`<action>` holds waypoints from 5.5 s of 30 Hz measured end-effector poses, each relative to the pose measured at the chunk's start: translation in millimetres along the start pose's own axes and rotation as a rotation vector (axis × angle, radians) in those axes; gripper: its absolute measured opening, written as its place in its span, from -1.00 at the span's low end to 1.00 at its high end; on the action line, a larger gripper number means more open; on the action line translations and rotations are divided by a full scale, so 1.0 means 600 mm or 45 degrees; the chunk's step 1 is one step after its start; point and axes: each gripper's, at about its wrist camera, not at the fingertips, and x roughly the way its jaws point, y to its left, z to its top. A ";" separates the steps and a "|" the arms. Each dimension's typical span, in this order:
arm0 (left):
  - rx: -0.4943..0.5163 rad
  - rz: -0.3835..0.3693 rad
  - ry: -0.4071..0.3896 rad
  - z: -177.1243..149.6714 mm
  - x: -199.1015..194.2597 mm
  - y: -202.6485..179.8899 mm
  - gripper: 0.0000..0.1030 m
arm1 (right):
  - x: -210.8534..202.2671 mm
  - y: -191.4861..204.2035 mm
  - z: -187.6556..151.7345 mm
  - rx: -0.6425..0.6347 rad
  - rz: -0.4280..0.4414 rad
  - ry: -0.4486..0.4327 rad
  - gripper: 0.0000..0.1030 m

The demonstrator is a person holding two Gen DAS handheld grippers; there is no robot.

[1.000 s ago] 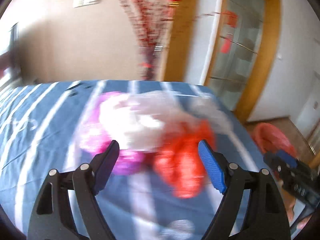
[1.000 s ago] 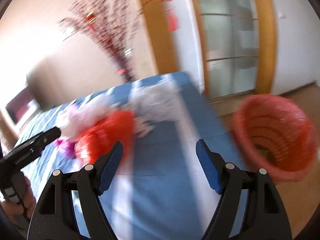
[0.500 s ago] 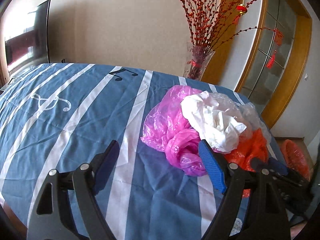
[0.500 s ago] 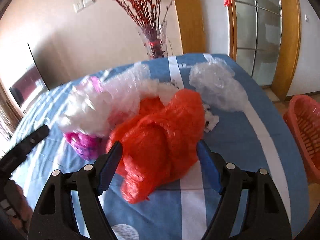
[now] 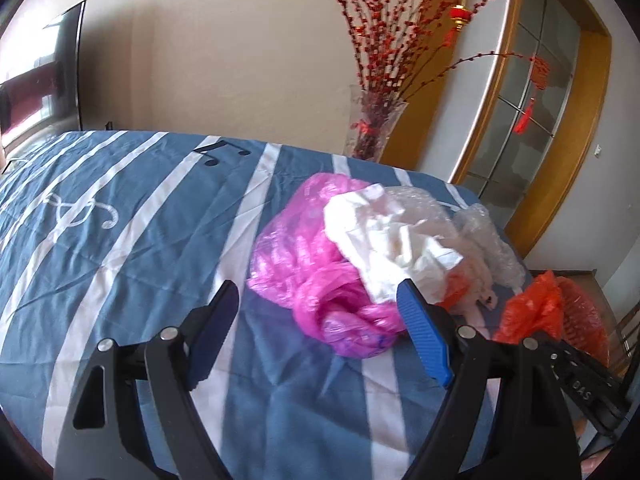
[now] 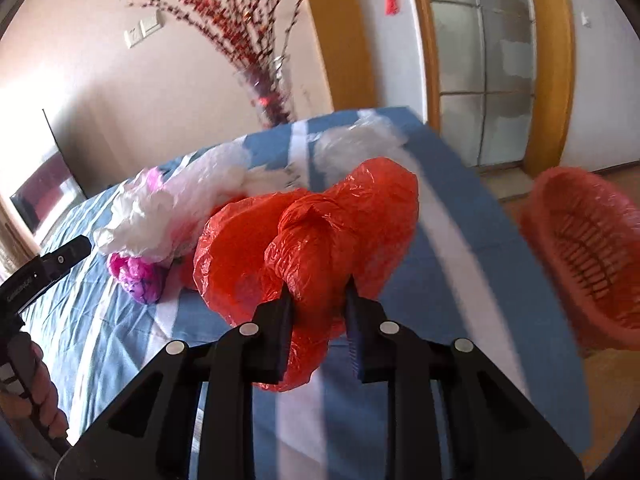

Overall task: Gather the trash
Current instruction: 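Grasp the large red bag with the right gripper while the left gripper grasps the white bag, then carry both bags over the red basket and open both grippers to drop them, then grasp the pink bag with the left gripper while the right gripper grasps the clear plastic bag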

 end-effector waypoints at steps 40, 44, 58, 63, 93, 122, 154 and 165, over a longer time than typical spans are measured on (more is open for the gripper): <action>0.136 -0.292 0.040 0.022 -0.002 -0.185 -0.57 | -0.100 -0.127 0.004 0.111 -0.124 -0.138 -0.53; 0.188 -0.375 0.068 0.012 0.001 -0.241 -0.57 | -0.115 -0.153 0.006 0.138 -0.166 -0.166 -0.53; 0.326 -0.621 0.204 -0.036 0.044 -0.429 -0.57 | -0.166 -0.266 0.005 0.243 -0.335 -0.236 -0.53; 0.362 -0.669 0.243 -0.051 0.061 -0.474 -0.57 | -0.171 -0.305 0.002 0.291 -0.370 -0.244 -0.53; 0.492 -0.838 0.389 -0.105 0.142 -0.674 -0.55 | -0.180 -0.471 0.016 0.497 -0.507 -0.352 -0.52; 0.433 -0.562 0.320 -0.091 0.130 -0.523 0.17 | -0.176 -0.420 0.003 0.400 -0.476 -0.276 0.11; -0.009 0.122 0.183 -0.011 0.113 -0.014 0.41 | -0.099 -0.208 0.002 0.098 -0.259 -0.138 0.11; -0.141 0.057 0.227 -0.023 0.116 0.042 -0.10 | -0.056 -0.131 0.015 -0.014 -0.178 -0.101 0.11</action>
